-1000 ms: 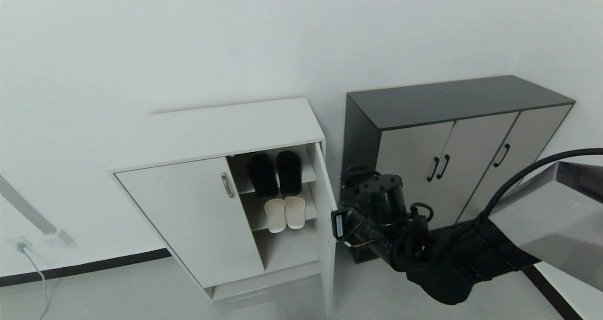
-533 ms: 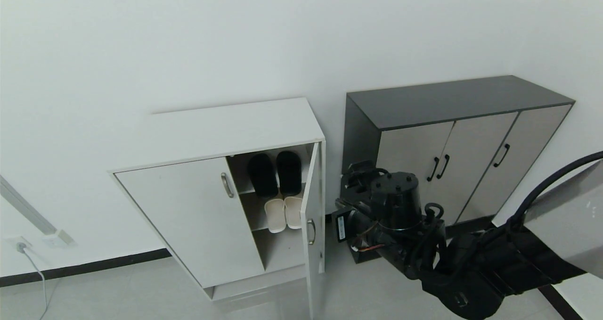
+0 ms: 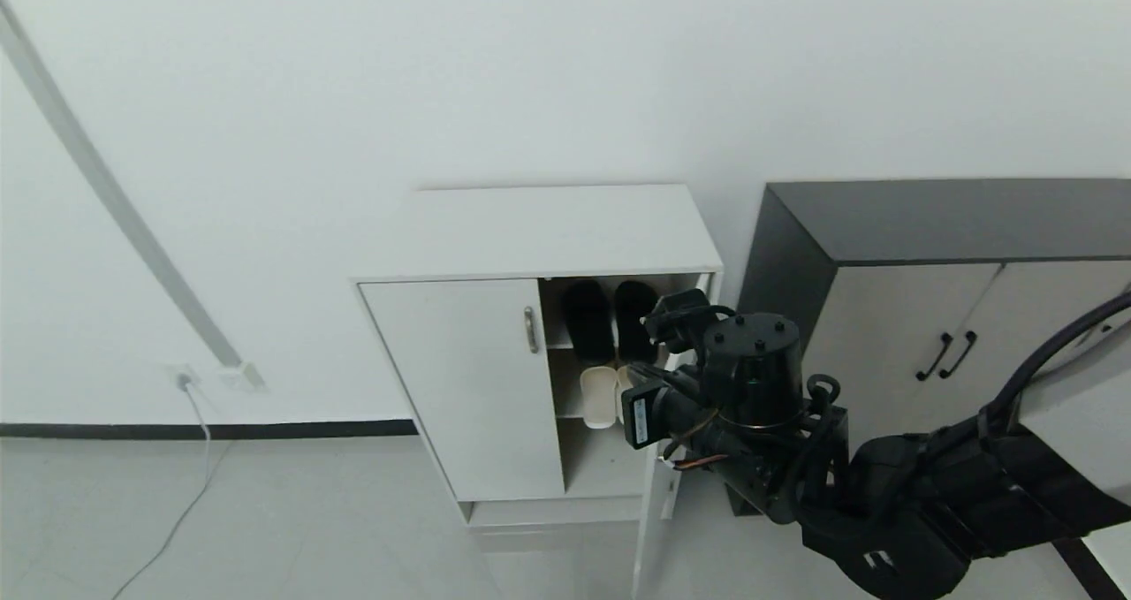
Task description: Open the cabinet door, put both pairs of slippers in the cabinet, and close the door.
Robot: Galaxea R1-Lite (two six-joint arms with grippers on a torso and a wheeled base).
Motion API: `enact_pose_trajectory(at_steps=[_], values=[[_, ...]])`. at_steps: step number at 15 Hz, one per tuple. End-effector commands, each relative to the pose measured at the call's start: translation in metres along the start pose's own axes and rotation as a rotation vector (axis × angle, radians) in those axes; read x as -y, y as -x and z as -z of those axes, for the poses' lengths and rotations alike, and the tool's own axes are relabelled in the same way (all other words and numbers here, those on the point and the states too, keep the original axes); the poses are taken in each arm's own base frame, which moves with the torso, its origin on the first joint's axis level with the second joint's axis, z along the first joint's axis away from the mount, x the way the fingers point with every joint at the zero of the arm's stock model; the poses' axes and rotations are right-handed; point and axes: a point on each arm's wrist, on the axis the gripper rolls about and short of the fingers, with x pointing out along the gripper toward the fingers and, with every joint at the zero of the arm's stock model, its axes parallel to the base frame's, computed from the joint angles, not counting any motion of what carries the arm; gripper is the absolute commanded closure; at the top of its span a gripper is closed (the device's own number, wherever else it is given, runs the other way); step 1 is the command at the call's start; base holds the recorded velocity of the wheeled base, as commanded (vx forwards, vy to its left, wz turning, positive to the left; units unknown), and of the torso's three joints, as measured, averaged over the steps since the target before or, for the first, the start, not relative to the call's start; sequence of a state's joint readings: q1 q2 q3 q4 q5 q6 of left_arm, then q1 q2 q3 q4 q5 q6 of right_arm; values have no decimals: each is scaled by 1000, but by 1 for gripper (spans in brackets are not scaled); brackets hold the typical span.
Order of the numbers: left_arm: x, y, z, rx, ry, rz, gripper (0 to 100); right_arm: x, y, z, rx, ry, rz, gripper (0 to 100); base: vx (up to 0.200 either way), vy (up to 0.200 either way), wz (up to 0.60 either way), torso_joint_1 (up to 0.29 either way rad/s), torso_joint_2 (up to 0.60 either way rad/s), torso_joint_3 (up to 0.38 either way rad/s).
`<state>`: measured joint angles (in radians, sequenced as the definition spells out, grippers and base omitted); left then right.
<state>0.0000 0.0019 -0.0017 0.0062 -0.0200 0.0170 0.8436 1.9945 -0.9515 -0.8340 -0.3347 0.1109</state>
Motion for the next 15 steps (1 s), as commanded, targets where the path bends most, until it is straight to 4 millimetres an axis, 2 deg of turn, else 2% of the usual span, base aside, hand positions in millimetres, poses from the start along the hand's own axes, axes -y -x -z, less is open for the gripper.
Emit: enact_pose_trajectory(at_steps=[1, 5, 8, 11, 15], values=[[0, 0, 0, 2, 0, 0, 100, 1, 0, 0, 0, 0, 3, 100, 0, 0, 0, 0, 0, 0], [0, 0, 0, 0, 0, 0, 100, 18, -2, -3, 6, 45, 94, 100, 0, 0, 0, 0, 0, 0], [0, 0, 0, 0, 0, 0, 100, 45, 10, -6, -31, 134, 198, 100, 0, 0, 0, 0, 0, 0], [0, 0, 0, 0, 0, 0, 100, 59, 18, 9, -201, 179, 241, 100, 0, 0, 0, 0, 0, 0], [0, 0, 0, 0, 0, 0, 100, 59, 4, 35, -274, 171, 243, 100, 0, 0, 0, 0, 0, 0]])
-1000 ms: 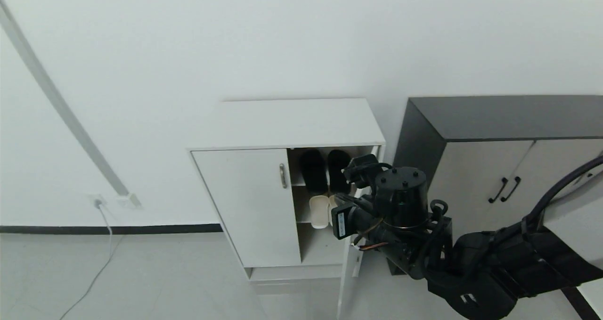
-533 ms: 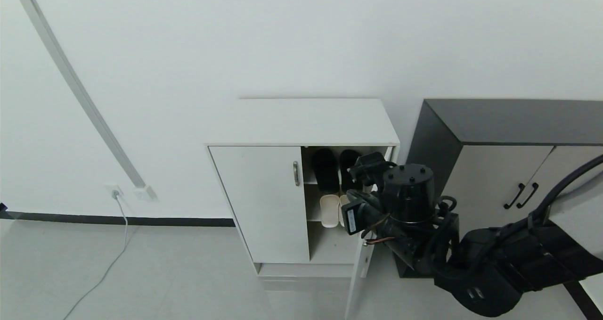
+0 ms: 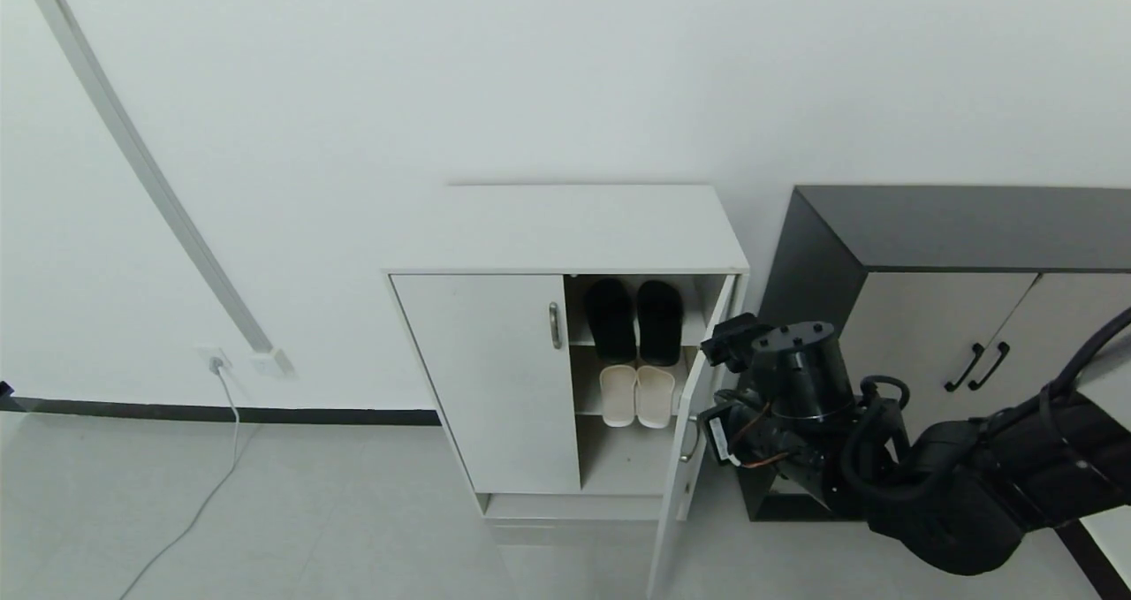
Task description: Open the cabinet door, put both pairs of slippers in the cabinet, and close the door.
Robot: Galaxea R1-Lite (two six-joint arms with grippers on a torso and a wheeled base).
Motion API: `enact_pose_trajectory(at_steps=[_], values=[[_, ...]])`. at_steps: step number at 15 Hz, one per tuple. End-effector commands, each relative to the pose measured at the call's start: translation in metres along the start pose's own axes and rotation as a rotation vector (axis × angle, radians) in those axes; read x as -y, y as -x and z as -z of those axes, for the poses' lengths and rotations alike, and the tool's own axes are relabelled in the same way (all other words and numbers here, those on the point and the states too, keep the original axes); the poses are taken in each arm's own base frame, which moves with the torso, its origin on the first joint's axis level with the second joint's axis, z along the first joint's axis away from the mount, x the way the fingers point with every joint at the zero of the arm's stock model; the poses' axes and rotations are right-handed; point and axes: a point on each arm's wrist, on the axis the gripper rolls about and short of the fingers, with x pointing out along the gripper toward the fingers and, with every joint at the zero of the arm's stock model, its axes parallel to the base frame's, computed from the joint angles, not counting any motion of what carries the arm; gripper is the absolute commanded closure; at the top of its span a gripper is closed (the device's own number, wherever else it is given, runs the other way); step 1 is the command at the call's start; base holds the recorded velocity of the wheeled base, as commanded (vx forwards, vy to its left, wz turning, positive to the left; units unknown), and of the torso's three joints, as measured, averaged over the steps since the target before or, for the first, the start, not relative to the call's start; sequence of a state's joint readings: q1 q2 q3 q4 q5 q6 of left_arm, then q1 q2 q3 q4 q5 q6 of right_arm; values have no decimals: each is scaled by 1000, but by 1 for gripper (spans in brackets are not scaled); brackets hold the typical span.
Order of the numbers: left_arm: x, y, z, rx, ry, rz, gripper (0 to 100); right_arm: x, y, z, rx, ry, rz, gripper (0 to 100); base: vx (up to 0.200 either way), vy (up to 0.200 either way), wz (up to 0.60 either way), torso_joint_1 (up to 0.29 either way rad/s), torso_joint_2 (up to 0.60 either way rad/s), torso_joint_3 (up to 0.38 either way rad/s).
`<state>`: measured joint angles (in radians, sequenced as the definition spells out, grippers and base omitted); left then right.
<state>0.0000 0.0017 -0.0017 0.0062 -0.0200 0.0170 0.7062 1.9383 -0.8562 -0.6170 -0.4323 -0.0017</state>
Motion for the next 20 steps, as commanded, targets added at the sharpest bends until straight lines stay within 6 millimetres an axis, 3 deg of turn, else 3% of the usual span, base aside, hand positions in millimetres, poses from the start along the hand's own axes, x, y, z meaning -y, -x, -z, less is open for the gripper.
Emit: enact_pose_trajectory(at_steps=[1, 8, 14, 17, 20], values=[[0, 0, 0, 0, 0, 1, 100, -5, -13, 12, -36, 11, -1, 100, 0, 0, 0, 0, 0, 0], [0, 0, 0, 0, 0, 0, 100, -17, -56, 28, -15, -9, 9, 100, 0, 0, 0, 0, 0, 0], [0, 0, 0, 0, 0, 0, 100, -37, -83, 10, 123, -181, -35, 100, 0, 0, 0, 0, 0, 0], [0, 0, 0, 2, 0, -2, 100, -36, -76, 2, 180, -224, -84, 100, 0, 0, 0, 0, 0, 0], [0, 0, 0, 2, 2, -2, 100, -31, -54, 4, 192, -220, -152, 100, 0, 0, 0, 0, 0, 0]])
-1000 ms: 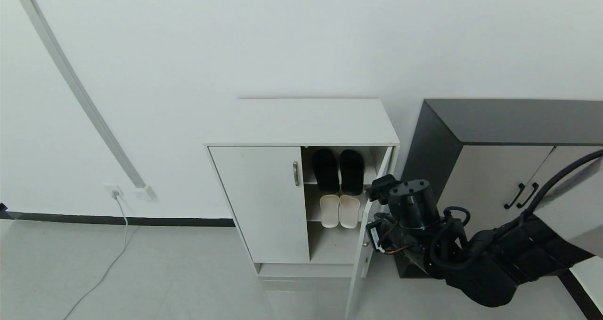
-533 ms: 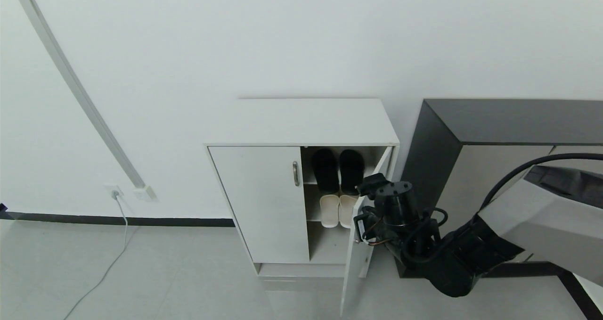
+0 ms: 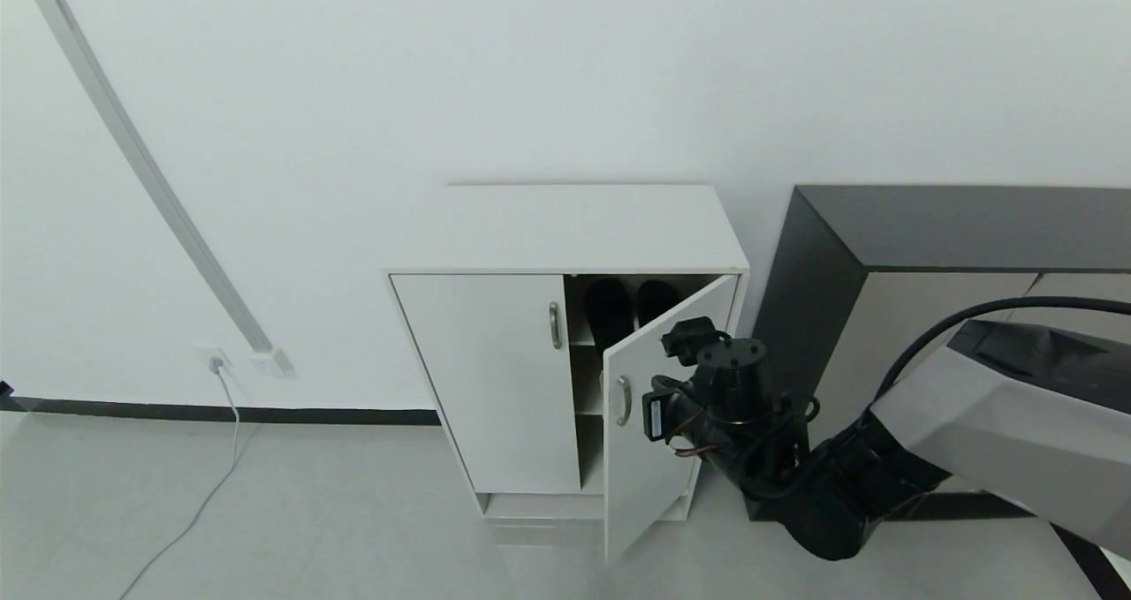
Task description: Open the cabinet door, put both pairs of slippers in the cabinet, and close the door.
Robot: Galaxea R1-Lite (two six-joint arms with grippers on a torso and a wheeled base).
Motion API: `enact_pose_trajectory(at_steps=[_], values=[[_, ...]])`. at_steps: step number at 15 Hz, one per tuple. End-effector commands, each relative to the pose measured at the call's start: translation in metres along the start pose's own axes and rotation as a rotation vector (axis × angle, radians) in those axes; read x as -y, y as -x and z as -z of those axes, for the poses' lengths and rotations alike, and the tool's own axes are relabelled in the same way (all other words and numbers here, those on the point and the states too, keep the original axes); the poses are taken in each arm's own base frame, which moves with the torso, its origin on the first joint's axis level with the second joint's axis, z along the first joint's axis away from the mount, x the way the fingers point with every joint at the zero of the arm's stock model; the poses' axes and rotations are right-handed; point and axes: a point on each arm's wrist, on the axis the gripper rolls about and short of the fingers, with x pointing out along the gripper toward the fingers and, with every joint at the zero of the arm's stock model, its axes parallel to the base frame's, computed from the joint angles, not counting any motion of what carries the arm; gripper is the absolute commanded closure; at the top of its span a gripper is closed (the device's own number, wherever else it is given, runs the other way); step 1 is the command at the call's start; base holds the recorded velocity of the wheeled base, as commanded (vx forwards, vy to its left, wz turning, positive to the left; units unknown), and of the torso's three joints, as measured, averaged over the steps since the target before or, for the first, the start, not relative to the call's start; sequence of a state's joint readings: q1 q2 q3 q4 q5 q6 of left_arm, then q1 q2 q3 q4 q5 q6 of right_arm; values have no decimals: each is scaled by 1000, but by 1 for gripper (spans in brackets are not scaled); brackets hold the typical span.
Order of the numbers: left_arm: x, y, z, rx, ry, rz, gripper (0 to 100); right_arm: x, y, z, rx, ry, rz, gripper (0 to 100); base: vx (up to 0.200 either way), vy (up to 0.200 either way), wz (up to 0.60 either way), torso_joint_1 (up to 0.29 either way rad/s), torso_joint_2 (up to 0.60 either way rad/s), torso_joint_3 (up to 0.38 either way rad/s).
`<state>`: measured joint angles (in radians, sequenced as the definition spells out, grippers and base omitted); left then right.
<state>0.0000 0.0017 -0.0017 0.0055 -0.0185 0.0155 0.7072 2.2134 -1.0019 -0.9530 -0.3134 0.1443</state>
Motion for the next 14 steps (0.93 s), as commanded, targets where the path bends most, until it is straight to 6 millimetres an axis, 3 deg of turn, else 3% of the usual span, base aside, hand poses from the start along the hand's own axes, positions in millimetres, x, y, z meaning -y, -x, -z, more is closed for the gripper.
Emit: enact_pose_trajectory(at_steps=[1, 7, 14], values=[[0, 0, 0, -1, 0, 0, 100, 2, 18, -1, -1, 3, -34, 100, 0, 0, 0, 0, 0, 0], [0, 0, 0, -1, -1, 1, 100, 7, 51, 17, 6, 12, -81, 100, 0, 0, 0, 0, 0, 0], [0, 0, 0, -1, -1, 1, 100, 7, 77, 33, -33, 35, -107, 100, 200, 0, 0, 3, 0, 2]])
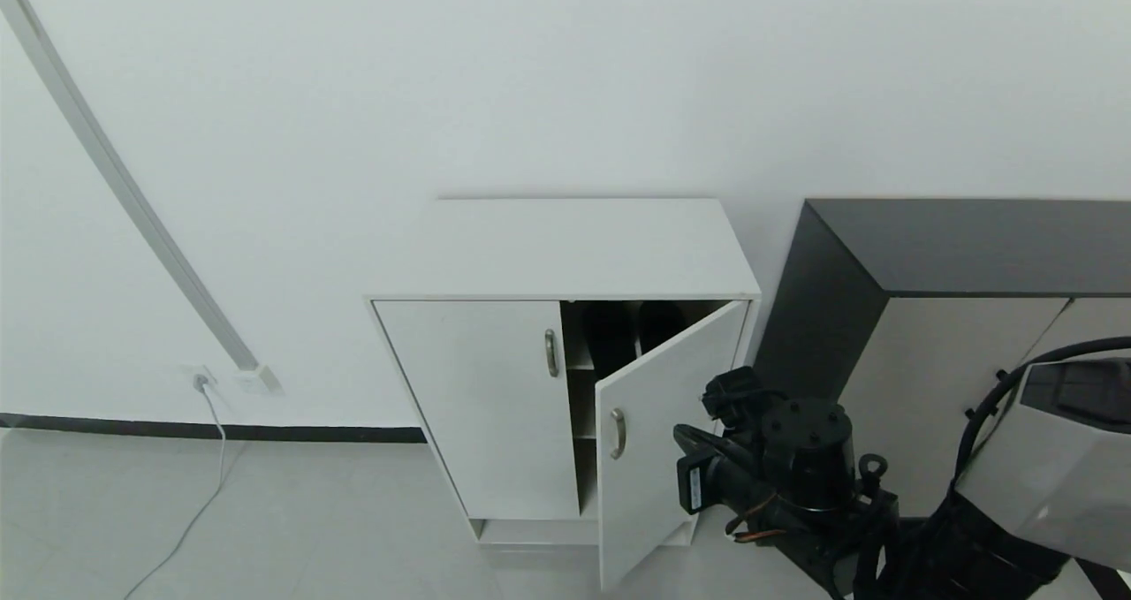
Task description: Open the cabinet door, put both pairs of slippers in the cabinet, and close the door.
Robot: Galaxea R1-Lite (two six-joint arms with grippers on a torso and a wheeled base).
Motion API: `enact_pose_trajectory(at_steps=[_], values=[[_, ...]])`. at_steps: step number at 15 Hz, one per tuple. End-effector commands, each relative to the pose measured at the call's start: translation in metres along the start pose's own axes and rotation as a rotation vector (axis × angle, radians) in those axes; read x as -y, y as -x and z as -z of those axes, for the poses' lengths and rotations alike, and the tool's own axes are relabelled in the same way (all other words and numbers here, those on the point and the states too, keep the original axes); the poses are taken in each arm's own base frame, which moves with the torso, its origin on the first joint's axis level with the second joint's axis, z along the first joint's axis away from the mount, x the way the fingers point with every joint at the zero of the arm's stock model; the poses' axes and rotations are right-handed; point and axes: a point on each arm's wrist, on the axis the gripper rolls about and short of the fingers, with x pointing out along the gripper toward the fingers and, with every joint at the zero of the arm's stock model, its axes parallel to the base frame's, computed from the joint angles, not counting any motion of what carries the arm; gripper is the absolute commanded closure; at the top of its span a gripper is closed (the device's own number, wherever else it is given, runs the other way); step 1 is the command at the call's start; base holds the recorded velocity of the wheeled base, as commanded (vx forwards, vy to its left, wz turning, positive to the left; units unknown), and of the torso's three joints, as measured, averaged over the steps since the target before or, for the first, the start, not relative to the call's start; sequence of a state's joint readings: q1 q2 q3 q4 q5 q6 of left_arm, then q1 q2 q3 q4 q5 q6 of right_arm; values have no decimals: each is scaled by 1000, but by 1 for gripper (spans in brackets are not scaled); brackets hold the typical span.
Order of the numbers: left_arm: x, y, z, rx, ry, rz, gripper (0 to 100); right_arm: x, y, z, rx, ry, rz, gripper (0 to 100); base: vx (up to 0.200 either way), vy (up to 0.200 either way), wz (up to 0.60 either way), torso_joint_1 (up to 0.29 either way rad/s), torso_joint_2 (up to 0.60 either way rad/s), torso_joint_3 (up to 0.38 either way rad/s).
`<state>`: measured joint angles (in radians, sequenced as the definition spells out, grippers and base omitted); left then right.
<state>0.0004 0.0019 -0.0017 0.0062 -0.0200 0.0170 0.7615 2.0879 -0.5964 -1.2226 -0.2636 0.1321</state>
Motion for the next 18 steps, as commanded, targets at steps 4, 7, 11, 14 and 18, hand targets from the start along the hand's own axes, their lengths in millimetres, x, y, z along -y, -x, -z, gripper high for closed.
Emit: enact_pose_trajectory(at_steps=[4, 7, 11, 14, 18], values=[[0, 0, 0, 0, 0, -1, 100, 0, 13, 8, -28, 19, -10, 100, 100, 0, 0, 0, 1, 1], [0, 0, 0, 0, 0, -1, 100, -2, 3, 2, -1, 8, -27, 100, 0, 0, 0, 0, 0, 0], [0, 0, 0, 2, 0, -1, 100, 0, -19, -2, 28, -5, -26, 100, 0, 0, 0, 0, 0, 0], [0, 0, 0, 2, 0, 0, 100, 4, -34, 1, 36, -12, -7, 100, 0, 0, 0, 0, 0, 0], [0, 0, 0, 0, 0, 0, 100, 9, -58, 1, 60, -22, 16, 100, 0, 0, 0, 0, 0, 0]])
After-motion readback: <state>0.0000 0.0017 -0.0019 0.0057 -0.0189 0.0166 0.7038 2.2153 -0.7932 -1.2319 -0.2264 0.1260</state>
